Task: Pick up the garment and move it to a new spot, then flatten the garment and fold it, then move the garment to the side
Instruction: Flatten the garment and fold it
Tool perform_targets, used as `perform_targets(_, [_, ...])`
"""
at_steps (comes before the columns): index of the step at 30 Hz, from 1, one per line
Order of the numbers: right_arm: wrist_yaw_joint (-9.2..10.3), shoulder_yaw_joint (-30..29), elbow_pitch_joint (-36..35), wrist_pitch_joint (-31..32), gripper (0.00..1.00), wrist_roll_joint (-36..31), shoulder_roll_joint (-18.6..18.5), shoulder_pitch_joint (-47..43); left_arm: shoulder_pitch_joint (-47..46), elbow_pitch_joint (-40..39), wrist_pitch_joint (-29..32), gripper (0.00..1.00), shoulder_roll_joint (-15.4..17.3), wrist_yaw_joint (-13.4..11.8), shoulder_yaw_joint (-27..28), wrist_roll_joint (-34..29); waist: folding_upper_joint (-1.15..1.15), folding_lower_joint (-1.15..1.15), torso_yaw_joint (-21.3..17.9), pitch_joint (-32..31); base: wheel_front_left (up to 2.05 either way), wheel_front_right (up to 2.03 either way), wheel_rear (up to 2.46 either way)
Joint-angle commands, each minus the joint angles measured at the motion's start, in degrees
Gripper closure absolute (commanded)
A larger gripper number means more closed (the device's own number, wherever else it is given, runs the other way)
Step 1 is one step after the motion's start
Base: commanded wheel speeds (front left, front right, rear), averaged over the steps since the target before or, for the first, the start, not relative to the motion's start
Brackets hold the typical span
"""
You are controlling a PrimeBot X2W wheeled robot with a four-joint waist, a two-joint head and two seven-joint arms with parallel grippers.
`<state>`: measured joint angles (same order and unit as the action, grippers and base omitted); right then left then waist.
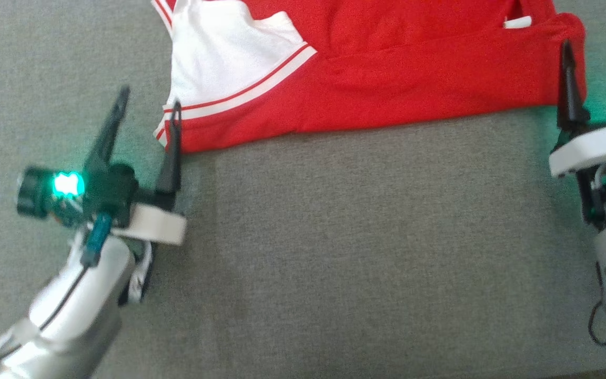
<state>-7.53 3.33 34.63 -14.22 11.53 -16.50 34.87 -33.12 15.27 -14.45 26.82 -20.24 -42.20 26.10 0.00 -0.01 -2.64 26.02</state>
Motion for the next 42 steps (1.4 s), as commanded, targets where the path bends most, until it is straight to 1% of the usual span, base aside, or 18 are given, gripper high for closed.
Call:
perform_targets(1, [0.04, 0.20, -1.88, -0.67, 0.00, 0.31, 0.02, -1.29, -0.41, -1.89, -0.46, 0.00, 1.05, -0.61, 3.10, 0.77, 0.00, 0.01, -0.33, -0.39, 0.00, 0.00, 0.00])
perform_targets(5, [0.04, -0.36, -2.32, -0.74, 0.00, 0.30, 0.27, -2.44, 2.81, -0.91, -0.50, 0.00, -0.48, -0.21, 3.69, 3.11, 0.00, 0.01, -0.71, -0.60, 0.00, 0.00, 0.00])
perform_targets(10, [0.04, -0.70, -3.08, -0.76, 0.00, -0.04, 0.60, -2.82, 3.24, 3.03, 1.03, 0.00, -1.42, 0.61, 4.01, 5.42, 0.00, 0.01, -1.09, -0.37, 0.00, 0.00, 0.00])
perform_targets(12, [0.04, -0.76, -3.28, -0.76, 0.00, -0.27, 0.70, -2.79, 2.85, 5.18, 2.71, 0.00, -1.71, 1.38, 3.62, 6.19, 0.00, 0.01, -1.26, -0.17, 0.00, 0.00, 0.00])
perform_targets(15, [0.04, -0.81, -3.29, -0.77, 0.00, -0.51, 0.78, -2.67, 2.28, 7.29, 5.65, 0.00, -2.25, 3.79, 2.10, 7.16, 0.00, 0.01, -1.41, 0.00, 0.00, 0.00, 0.00])
perform_targets(16, [0.04, -0.86, -3.20, -0.77, 0.00, -0.55, 0.75, -2.68, 2.18, 7.50, 6.28, 0.09, -2.49, 4.59, 1.70, 7.53, 0.00, 0.01, -1.38, -0.02, 0.00, 0.00, 0.00])
perform_targets(18, [0.04, -0.90, -2.71, -0.77, 0.00, -0.59, 0.62, -2.72, 2.04, 7.65, 7.07, 1.00, -2.72, 6.00, 0.92, 7.90, 0.00, 0.01, -1.25, -0.16, 0.00, 0.00, 0.00])
perform_targets(20, [0.04, -0.77, -1.73, -0.77, 0.00, -0.20, 0.54, -2.69, 2.08, 7.56, 7.37, 1.00, -2.71, 6.89, 0.47, 8.16, 0.00, 0.01, -1.00, -0.43, 0.00, 0.00, 0.00])
perform_targets(22, [0.04, -0.55, -0.43, -0.25, 0.00, 0.42, 0.36, -2.48, 2.04, 6.88, 6.57, 1.00, -2.59, 7.25, 0.66, 8.33, 0.00, 0.01, -0.64, -0.73, 0.00, 0.00, 0.00])
perform_targets(28, [0.04, -0.28, 3.58, 2.41, 0.00, 2.75, -0.82, -1.21, 2.03, 4.15, 4.55, 1.00, -0.76, 7.07, 1.70, 8.16, 0.00, 0.01, 0.85, -1.33, 0.00, 0.00, 0.00])
perform_targets(29, [0.04, 0.36, 4.80, 3.45, 0.00, 3.43, -1.40, -0.68, 2.03, 3.24, 4.68, 1.00, 0.03, 6.78, 1.97, 8.11, 0.00, 0.01, 1.31, -1.35, 0.00, 0.00, 0.00])
perform_targets(34, [0.04, 3.53, 6.99, 6.88, 0.00, 6.53, -2.40, 0.15, 2.10, 1.41, 5.68, 1.00, 1.20, 6.05, 1.91, 7.83, 0.00, 0.01, 2.18, -1.42, 0.00, 0.00, 0.00])
perform_targets(35, [0.04, 4.25, 7.30, 7.73, 0.27, 7.62, -2.53, 0.13, 2.12, 1.17, 5.78, 1.00, 1.33, 5.86, 1.90, 7.75, 0.00, 0.01, 2.30, -1.43, 0.00, 0.00, 0.00])
perform_targets(36, [0.04, 5.15, 7.47, 8.70, 0.59, 8.71, -2.65, 0.02, 2.14, 0.96, 5.78, 1.00, 1.42, 5.64, 1.91, 7.67, 0.00, 0.01, 2.40, -1.48, 0.00, 0.00, 0.00])
perform_targets(37, [0.04, 5.97, 7.45, 9.45, 0.83, 9.71, -2.90, -0.09, 2.19, 0.77, 5.78, 1.00, 1.49, 5.49, 1.89, 7.62, 0.00, 0.01, 2.46, -1.57, 0.00, 0.00, 0.00])
perform_targets(38, [0.04, 6.56, 7.39, 10.04, 1.00, 10.63, -3.26, -0.21, 2.24, 0.60, 5.77, 1.00, 1.53, 5.39, 1.87, 7.61, 0.00, 0.01, 2.49, -1.69, 0.00, 0.00, 0.00])
perform_targets(42, [0.04, 8.14, 6.40, 10.37, 1.00, 13.29, -5.09, -0.81, 2.79, 0.03, 5.45, 1.00, 1.67, 5.13, 1.74, 7.64, 0.00, 0.01, 2.37, -2.57, 0.00, 0.00, 0.00])
